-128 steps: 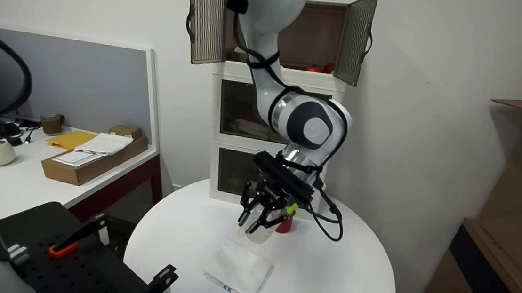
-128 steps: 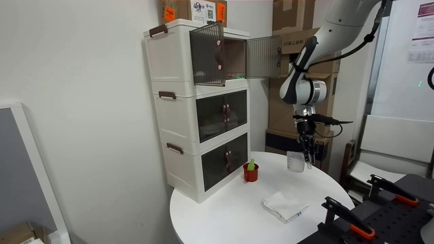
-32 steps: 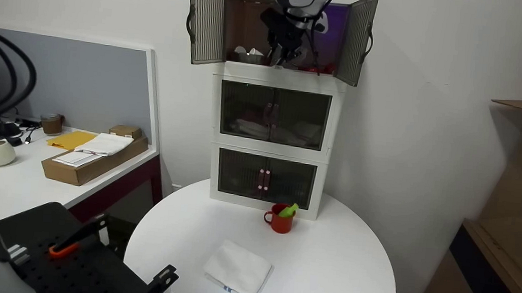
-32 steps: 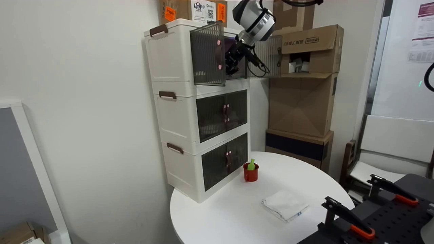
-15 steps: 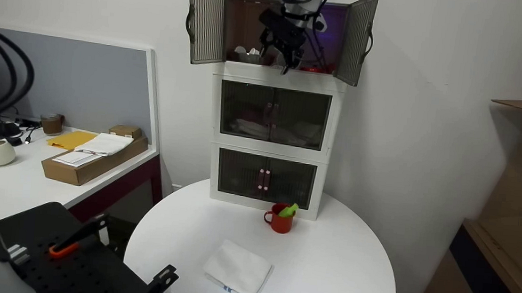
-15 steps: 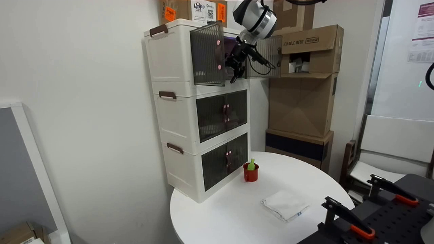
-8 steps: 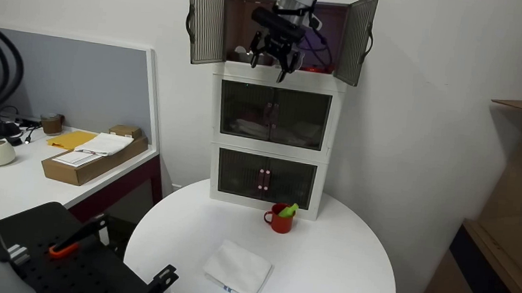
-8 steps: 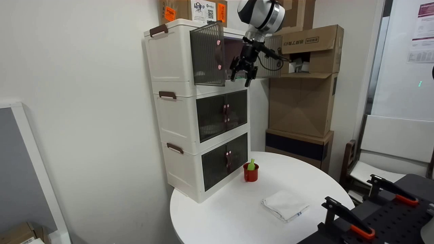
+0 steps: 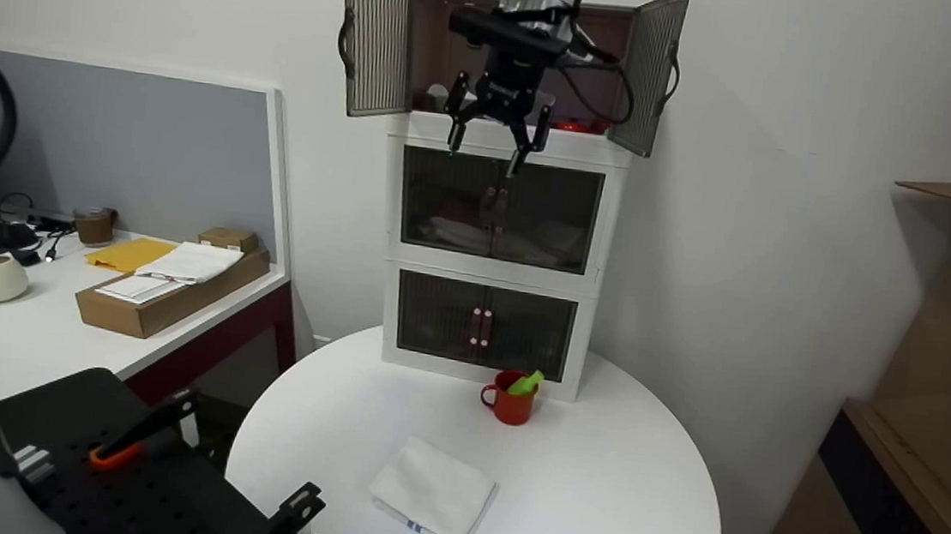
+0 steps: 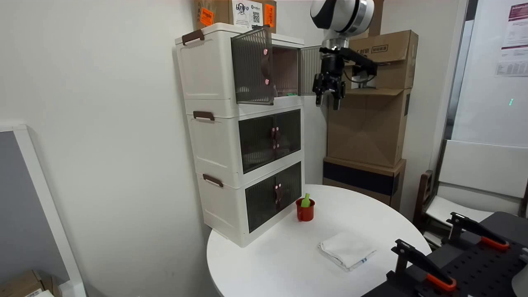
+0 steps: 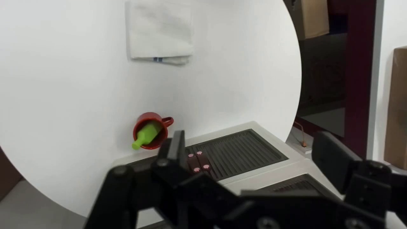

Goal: Place the measuring cup on the top shelf

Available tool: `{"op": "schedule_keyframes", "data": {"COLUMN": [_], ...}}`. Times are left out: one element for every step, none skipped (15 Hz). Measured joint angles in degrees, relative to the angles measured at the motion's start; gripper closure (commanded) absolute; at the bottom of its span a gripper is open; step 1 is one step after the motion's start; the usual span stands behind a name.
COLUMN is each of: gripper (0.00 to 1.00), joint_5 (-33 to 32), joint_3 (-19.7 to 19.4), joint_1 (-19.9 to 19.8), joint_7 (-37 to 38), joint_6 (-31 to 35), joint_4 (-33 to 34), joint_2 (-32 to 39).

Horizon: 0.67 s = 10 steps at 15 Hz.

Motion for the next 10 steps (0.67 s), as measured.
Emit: {"op": "schedule_keyframes", "data": {"gripper": [0.00,0.00,0.00,0.00,0.00,0.00,0.00,0.00,0.00,0.00], "joint_5": [0.3,0.6,0.7,0.7,0.7,0.7,0.7,0.7,0.7,0.7], "joint_3": [-0.4,-0.7,-0.9,-1.0,-1.0,-1.1,-1.1,-1.1,-1.1,-1.1], "joint_1": [-0.1,-0.2,-0.2,-0.2,-0.1,-0.1,-0.1,-0.1,0.0,0.0], "joint_7": [0.0,0.0,0.0,0.0,0.0,0.0,0.0,0.0,0.0,0.0], "joint_6": [3.7,7.7,11.5,15.1,18.2,20.7,22.3,23.0,23.4,23.4], "joint_4": [-3.3,-6.6,-9.9,-13.3,-16.4,-19.3,-21.6,-23.1,-23.8,-24.1], "joint_2": [-1.8,-3.5,-5.1,-6.8,-8.4,-9.9,-11.2,-12.2,-12.8,-13.2]}}
